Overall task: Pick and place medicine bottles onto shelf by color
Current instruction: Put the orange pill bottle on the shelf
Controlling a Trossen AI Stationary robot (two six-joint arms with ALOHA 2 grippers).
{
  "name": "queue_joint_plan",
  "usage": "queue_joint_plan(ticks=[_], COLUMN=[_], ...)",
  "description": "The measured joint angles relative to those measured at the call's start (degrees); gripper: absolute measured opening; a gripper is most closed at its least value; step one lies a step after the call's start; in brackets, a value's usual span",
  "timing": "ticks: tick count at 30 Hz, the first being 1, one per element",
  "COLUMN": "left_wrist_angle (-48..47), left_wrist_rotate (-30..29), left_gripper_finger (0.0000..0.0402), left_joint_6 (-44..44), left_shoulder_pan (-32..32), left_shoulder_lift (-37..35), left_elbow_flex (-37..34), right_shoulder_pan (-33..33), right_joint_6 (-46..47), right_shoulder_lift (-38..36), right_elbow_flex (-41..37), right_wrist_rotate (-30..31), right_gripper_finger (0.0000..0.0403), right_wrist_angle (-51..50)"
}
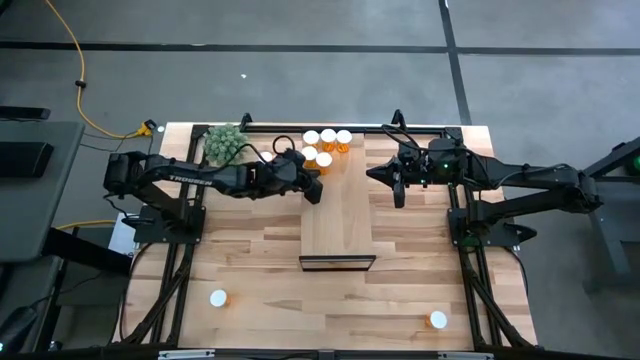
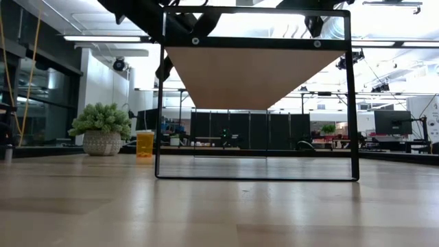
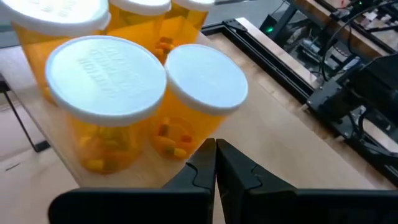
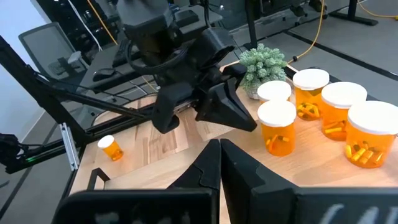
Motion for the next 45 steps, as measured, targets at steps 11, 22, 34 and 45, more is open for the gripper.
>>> queue_joint_plan(ticks=[11,22,34,45], left_wrist_angle=[0.6,4.1,7.0,7.1], left_wrist_rotate=[-0.8,-1.7,2.5,0.0], left_gripper_finger=[0.0000,0.0000,0.0000,0.0000], left_joint_6=[1.2,1.2,0.0,2.9], left_shoulder_pan=[0.7,0.7,0.7,2.8], left_shoulder_lift=[0.0,0.3,2.5,1.6], left_elbow_flex=[0.0,0.0,0.0,0.1], right_shoulder_pan=[0.0,0.0,0.0,0.0], right_joint_6=[-0.1,-0.1,1.1,1.4], right_shoulder_lift=[0.0,0.0,0.0,0.0], right_elbow_flex=[0.0,0.0,0.0,0.0], right_wrist_rotate=[2.1,2.1,2.1,2.1], right_gripper_finger=[0.0000,0.0000,0.0000,0.0000], right_wrist_angle=[0.0,0.0,0.0,0.0])
